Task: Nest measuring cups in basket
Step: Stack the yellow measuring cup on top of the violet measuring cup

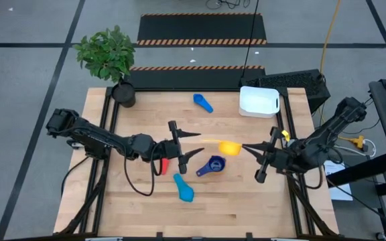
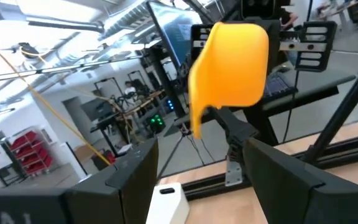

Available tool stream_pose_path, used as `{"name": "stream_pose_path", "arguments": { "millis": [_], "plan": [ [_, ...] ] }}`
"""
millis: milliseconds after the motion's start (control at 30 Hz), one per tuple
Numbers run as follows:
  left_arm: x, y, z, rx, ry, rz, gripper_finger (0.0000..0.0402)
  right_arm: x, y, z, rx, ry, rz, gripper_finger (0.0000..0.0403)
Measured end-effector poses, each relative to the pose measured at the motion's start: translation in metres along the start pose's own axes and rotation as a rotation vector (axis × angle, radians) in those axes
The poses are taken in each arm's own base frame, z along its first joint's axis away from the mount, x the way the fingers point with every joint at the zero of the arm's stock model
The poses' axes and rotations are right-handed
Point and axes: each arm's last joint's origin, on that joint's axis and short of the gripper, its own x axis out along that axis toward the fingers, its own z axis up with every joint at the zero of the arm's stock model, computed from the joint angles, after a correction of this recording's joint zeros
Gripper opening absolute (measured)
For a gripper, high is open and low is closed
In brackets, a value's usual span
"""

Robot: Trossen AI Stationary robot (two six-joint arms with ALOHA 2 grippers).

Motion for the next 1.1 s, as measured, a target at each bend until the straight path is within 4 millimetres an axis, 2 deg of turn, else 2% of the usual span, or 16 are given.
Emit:
{"name": "stream_pose_path", "arguments": {
  "millis": [400, 933, 1100],
  "plan": [
    [-0.006, -0.006, 0.015, -0.008, -0.098, 0.016, 0.0239, -0.001, 0.001, -0.002, 0.006, -0.014, -0.003, 0.0000],
    [-0.006, -0.004, 0.017, -0.017, -0.128, 0.017, 0.0238, -0.001, 0.004, -0.001, 0.020, -0.067, 0.087, 0.0000],
    [-0.006, -0.005, 0.017, -0.015, -0.132, 0.007, 0.0203, 0.000, 0.005, -0.002, 0.014, -0.063, 0.089, 0.0000]
  ]
}}
